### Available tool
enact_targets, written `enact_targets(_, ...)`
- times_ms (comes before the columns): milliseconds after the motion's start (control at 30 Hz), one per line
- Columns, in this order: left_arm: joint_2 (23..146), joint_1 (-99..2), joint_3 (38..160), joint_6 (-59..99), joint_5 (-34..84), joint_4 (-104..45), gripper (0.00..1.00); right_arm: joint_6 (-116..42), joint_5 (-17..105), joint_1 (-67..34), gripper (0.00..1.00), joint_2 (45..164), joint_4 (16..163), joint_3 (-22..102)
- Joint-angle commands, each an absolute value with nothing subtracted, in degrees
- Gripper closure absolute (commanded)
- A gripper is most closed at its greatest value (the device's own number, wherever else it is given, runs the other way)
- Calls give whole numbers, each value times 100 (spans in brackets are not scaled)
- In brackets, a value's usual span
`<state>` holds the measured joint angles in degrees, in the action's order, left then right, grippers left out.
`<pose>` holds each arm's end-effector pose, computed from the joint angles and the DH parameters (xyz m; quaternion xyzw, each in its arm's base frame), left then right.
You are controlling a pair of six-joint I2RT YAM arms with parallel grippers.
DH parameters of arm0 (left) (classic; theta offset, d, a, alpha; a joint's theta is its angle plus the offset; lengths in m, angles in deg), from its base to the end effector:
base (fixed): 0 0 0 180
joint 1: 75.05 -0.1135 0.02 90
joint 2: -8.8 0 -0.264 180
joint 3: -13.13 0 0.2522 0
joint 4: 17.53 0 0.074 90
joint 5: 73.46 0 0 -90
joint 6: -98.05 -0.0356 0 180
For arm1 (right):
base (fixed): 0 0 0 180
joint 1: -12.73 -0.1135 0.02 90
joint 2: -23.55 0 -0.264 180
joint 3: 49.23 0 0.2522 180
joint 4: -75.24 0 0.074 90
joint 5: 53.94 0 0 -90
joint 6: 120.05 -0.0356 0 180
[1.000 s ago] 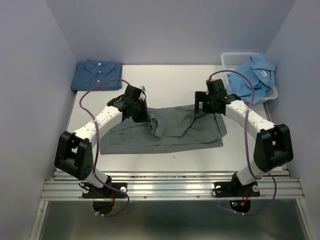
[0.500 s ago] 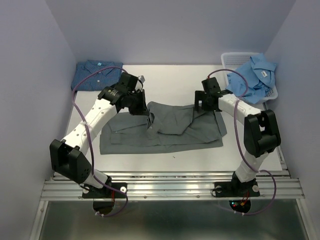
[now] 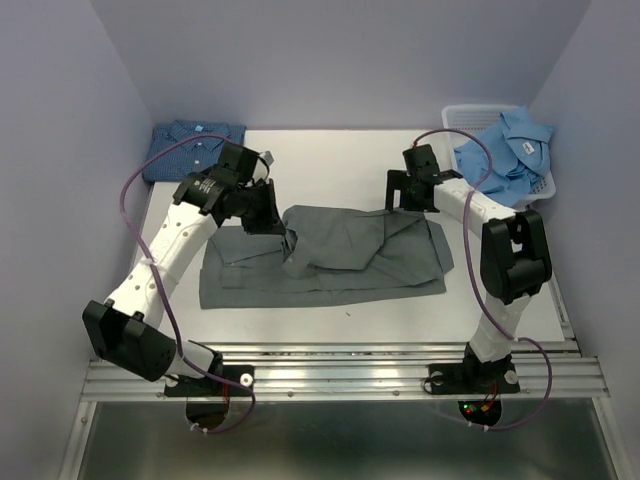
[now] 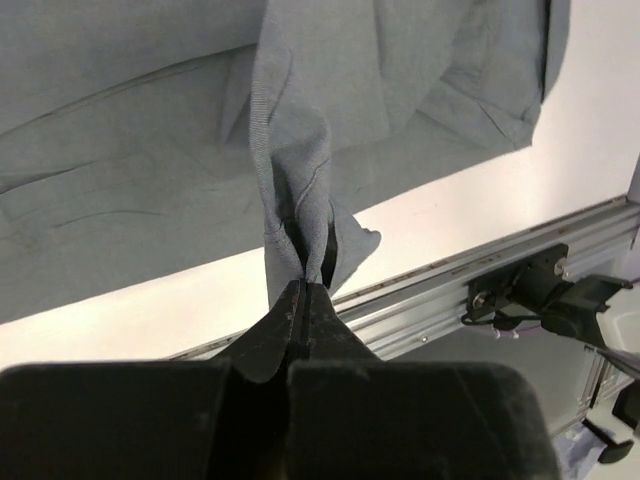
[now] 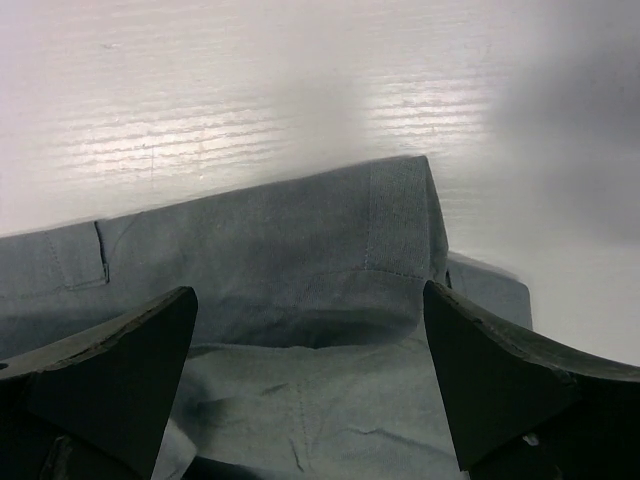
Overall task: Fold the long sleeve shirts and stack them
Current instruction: Fold the shirt
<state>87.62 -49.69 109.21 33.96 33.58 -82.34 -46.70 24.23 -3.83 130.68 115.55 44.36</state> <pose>0.2509 -0.1305 0.3676 0.0492 0.9221 -0.2794 0.2630 0.3923 0.1091 0.2189 0.0327 0.9456 -0.0057 0.3237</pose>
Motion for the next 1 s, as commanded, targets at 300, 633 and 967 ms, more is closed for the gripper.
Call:
enact_targets(300,8992,-6108,10854,2801,3342,-8578,100,-4385,2675,-371,0,13113,11370,4864)
enact_targets(633,9571,-6539,10370,2414,3055,-8350,100,-4245,2649,-371,0,13034,11379,4855)
enact_targets(967,10827,-6565,10818,2615,1277,-8253,100,-4192,2684,-371,0,12595,11388,4495)
